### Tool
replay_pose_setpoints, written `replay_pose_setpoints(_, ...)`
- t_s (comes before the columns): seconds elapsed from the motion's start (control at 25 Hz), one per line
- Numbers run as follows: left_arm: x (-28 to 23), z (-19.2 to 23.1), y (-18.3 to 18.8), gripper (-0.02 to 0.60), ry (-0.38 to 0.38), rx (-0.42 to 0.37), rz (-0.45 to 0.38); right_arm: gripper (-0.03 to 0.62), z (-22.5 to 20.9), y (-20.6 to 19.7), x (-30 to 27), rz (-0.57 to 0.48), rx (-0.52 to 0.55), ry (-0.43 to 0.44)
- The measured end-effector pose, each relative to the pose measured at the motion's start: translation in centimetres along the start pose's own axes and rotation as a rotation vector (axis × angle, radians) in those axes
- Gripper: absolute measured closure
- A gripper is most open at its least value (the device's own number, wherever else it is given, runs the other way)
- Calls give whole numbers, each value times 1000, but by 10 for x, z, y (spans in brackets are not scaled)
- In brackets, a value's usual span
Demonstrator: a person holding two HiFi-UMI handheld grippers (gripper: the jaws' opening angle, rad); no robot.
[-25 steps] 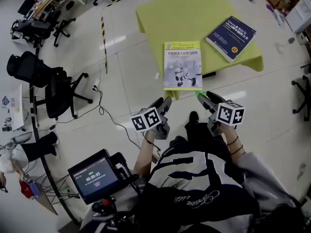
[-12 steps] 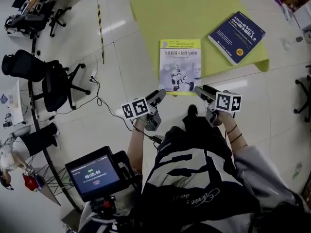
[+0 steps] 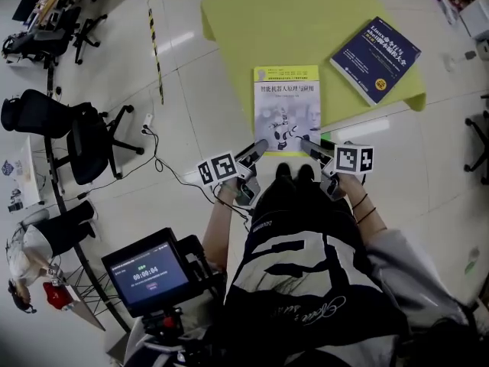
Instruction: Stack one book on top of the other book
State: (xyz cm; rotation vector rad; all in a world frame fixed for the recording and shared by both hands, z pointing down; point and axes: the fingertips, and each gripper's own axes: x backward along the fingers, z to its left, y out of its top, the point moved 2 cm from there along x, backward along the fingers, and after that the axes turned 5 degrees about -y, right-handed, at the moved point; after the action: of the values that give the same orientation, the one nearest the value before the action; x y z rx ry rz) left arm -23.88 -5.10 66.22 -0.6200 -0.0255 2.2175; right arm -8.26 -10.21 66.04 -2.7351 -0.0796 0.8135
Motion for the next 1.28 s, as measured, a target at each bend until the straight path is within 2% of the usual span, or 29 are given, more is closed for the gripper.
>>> replay_pose_setpoints(0.08, 1, 1, 0, 379, 8, 3, 18, 472, 8, 1, 5, -17, -8, -3)
replay_pose_setpoints(0.16, 0, 1, 0, 379, 19, -1, 28, 497, 16, 5, 10, -47, -31, 2)
replay_pose_setpoints(0.28, -3, -1, -1, 391, 43, -29, 41, 505, 26, 7, 15, -82, 0, -18)
replay_pose_setpoints(0.44, 5, -9, -9, 428, 73, -131, 85, 505, 43, 1, 24, -117, 35, -32)
replay_pose_setpoints(0.56, 9, -22, -8, 445, 42, -153, 98, 504, 51, 3, 33, -140, 35, -24)
replay_pose_setpoints(0.76, 11, -40, -9, 460, -12, -234, 66, 500, 53, 2, 47, -220, 14, 19)
replay_pose_setpoints(0.96, 52, -87, -10, 463, -97, -250, 56, 493, 104, -15, 83, -327, -15, 18)
replay_pose_setpoints(1.08, 60, -111, -16, 463, -141, -304, 69, 490, 117, -25, 105, -385, -9, 3)
replay_pose_setpoints(1.28, 47, -147, -5, 463, -197, -382, 81, 488, 127, -4, 131, -467, 37, -10)
